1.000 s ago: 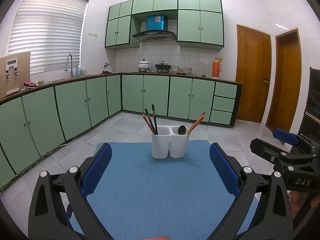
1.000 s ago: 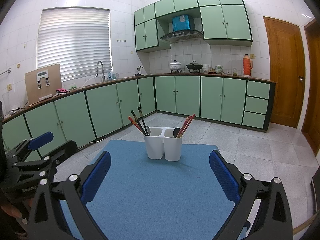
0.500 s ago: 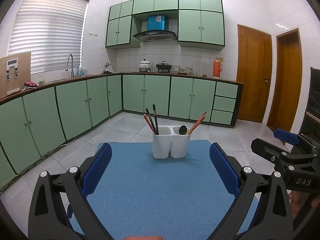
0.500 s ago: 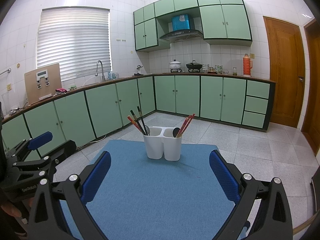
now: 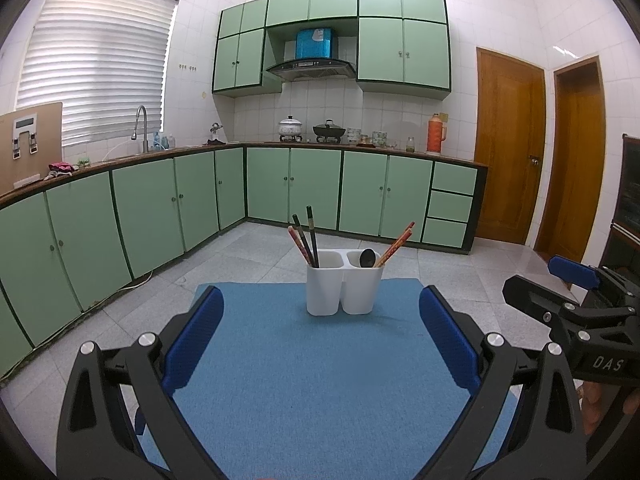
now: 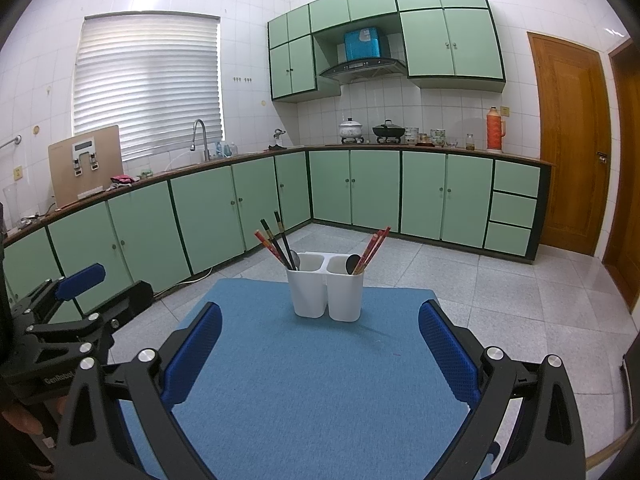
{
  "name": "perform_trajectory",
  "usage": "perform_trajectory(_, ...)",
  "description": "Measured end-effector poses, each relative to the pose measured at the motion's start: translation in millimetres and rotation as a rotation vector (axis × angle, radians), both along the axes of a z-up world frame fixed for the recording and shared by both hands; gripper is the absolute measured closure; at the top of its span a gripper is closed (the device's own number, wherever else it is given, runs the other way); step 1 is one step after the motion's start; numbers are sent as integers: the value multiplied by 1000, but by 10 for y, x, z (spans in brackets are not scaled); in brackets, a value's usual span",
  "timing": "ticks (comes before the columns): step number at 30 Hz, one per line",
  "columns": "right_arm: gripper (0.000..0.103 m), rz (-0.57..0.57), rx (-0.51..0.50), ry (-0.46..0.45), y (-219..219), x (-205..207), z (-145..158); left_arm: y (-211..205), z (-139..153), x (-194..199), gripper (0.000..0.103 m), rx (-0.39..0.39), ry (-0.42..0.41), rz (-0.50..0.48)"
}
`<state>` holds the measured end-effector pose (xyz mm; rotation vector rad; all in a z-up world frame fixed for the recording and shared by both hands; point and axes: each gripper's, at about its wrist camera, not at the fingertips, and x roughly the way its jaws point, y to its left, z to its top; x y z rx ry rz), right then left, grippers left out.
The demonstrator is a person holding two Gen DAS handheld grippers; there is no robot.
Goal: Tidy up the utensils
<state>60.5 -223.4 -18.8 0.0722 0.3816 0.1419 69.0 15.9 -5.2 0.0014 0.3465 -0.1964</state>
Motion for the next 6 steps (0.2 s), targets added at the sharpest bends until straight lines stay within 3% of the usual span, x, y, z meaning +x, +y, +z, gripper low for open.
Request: perform_trajectory(6,6,1,-1,2,3,10,-9,6,5,0,8,-1,3,2)
